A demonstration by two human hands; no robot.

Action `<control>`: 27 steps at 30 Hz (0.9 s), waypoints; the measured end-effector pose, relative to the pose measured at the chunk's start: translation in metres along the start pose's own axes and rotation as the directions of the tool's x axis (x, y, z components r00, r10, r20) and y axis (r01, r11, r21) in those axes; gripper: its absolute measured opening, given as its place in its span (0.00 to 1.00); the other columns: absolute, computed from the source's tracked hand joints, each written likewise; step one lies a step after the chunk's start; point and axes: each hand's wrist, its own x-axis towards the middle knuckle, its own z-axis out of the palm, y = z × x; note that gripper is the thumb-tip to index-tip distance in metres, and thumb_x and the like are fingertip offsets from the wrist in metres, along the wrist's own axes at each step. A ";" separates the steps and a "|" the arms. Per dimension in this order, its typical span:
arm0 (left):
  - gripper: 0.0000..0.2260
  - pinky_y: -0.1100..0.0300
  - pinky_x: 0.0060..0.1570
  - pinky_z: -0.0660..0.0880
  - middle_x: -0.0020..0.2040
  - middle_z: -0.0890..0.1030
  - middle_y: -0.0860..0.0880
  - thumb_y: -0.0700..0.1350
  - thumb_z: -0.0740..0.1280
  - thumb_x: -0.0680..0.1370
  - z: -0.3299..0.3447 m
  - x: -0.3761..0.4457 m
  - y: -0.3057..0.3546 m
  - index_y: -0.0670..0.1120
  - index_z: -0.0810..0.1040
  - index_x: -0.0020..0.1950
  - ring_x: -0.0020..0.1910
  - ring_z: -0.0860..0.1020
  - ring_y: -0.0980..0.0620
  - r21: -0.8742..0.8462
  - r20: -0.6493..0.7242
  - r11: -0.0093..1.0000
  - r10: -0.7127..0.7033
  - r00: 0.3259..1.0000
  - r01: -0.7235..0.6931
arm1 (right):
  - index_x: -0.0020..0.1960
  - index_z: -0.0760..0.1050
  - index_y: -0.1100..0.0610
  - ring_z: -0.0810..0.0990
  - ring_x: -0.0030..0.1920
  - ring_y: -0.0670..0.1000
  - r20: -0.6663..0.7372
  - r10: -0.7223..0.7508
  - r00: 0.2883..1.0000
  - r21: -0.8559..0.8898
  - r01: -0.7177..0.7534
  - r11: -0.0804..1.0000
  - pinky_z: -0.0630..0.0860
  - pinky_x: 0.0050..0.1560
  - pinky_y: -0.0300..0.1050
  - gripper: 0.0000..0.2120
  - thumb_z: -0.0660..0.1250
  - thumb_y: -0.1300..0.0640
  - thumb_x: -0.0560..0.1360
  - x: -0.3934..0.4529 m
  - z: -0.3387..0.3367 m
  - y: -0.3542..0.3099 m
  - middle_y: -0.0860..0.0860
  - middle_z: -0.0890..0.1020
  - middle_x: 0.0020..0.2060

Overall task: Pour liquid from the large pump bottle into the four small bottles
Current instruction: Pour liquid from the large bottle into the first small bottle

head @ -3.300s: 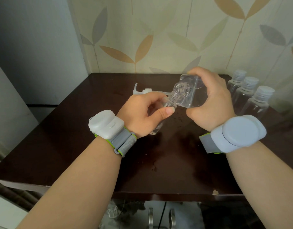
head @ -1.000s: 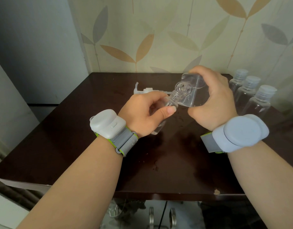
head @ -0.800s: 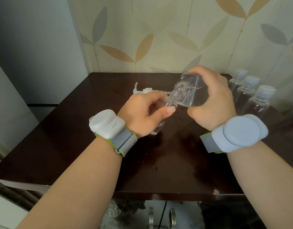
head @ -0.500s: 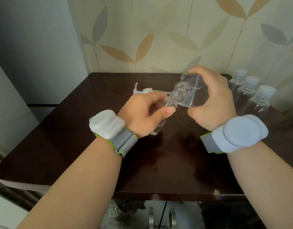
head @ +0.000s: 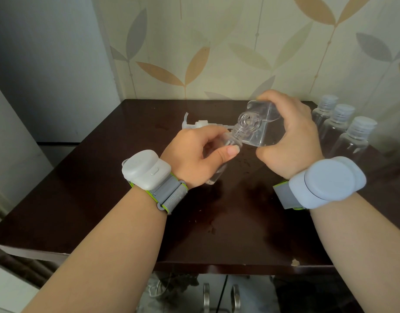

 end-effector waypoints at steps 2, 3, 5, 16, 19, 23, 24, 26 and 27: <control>0.13 0.62 0.37 0.70 0.33 0.77 0.50 0.53 0.63 0.71 -0.001 0.000 -0.001 0.45 0.79 0.47 0.32 0.72 0.59 -0.004 0.004 1.000 0.004 1.000 -0.004 | 0.58 0.72 0.57 0.62 0.49 0.46 0.003 0.002 1.000 -0.003 -0.002 1.000 0.63 0.60 0.57 0.28 0.66 0.73 0.59 0.000 0.001 0.000 0.49 0.69 0.45; 0.13 0.62 0.37 0.70 0.33 0.77 0.51 0.53 0.63 0.71 -0.001 0.000 -0.001 0.45 0.79 0.47 0.32 0.72 0.59 -0.003 0.004 1.000 0.005 1.000 -0.005 | 0.58 0.72 0.57 0.62 0.49 0.46 0.003 0.002 1.000 -0.004 -0.002 1.000 0.63 0.60 0.57 0.29 0.66 0.73 0.59 0.000 0.001 0.000 0.49 0.69 0.45; 0.13 0.62 0.37 0.70 0.34 0.77 0.49 0.53 0.63 0.71 0.000 0.000 -0.001 0.45 0.79 0.46 0.32 0.71 0.59 0.001 0.003 1.000 0.006 1.000 -0.006 | 0.57 0.72 0.57 0.62 0.49 0.46 -0.002 0.002 1.000 -0.002 -0.002 1.000 0.63 0.60 0.59 0.28 0.66 0.73 0.59 0.000 0.001 0.000 0.49 0.69 0.45; 0.15 0.62 0.36 0.70 0.34 0.78 0.47 0.52 0.63 0.71 0.000 0.000 -0.001 0.43 0.79 0.48 0.31 0.71 0.59 -0.019 0.010 1.000 0.012 1.000 -0.012 | 0.57 0.73 0.57 0.61 0.49 0.45 -0.001 0.021 1.000 0.004 -0.020 1.000 0.62 0.61 0.61 0.28 0.66 0.73 0.59 0.001 0.000 0.000 0.49 0.69 0.45; 0.14 0.62 0.37 0.71 0.35 0.79 0.45 0.52 0.63 0.71 0.000 0.001 -0.001 0.44 0.79 0.48 0.31 0.71 0.59 -0.023 0.004 1.000 0.013 1.000 -0.013 | 0.57 0.72 0.56 0.63 0.50 0.49 0.001 0.026 1.000 0.006 -0.026 1.000 0.61 0.62 0.63 0.28 0.66 0.72 0.59 0.001 0.000 -0.001 0.49 0.69 0.45; 0.12 0.64 0.36 0.70 0.32 0.77 0.51 0.52 0.63 0.71 0.001 0.000 -0.002 0.46 0.79 0.46 0.30 0.71 0.61 -0.024 0.007 1.000 0.010 1.000 -0.010 | 0.57 0.73 0.56 0.62 0.50 0.49 0.002 0.020 1.000 0.005 -0.020 1.000 0.61 0.62 0.63 0.27 0.66 0.72 0.59 0.000 0.000 -0.002 0.49 0.69 0.45; 0.11 0.65 0.36 0.69 0.32 0.75 0.53 0.52 0.63 0.71 0.000 0.001 -0.002 0.47 0.78 0.45 0.30 0.70 0.61 -0.024 0.008 1.000 0.009 1.000 -0.009 | 0.57 0.73 0.56 0.62 0.50 0.49 0.003 0.018 1.000 0.006 -0.018 1.000 0.61 0.62 0.63 0.27 0.66 0.72 0.59 0.000 0.000 -0.002 0.49 0.69 0.45; 0.10 0.65 0.35 0.69 0.32 0.74 0.54 0.52 0.63 0.71 0.000 0.001 -0.002 0.49 0.78 0.44 0.30 0.70 0.61 -0.018 0.011 1.000 0.011 1.000 -0.010 | 0.57 0.72 0.56 0.62 0.50 0.49 0.001 0.013 1.000 0.012 -0.013 1.000 0.62 0.62 0.62 0.28 0.66 0.72 0.59 0.000 0.000 -0.002 0.49 0.69 0.45; 0.07 0.65 0.36 0.69 0.32 0.74 0.54 0.52 0.63 0.71 0.000 0.001 -0.002 0.51 0.77 0.43 0.30 0.70 0.61 -0.014 0.015 1.000 0.013 1.000 -0.013 | 0.57 0.72 0.56 0.63 0.50 0.49 -0.001 0.012 1.000 0.014 -0.012 1.000 0.62 0.61 0.62 0.28 0.66 0.72 0.59 -0.001 0.000 -0.002 0.49 0.69 0.45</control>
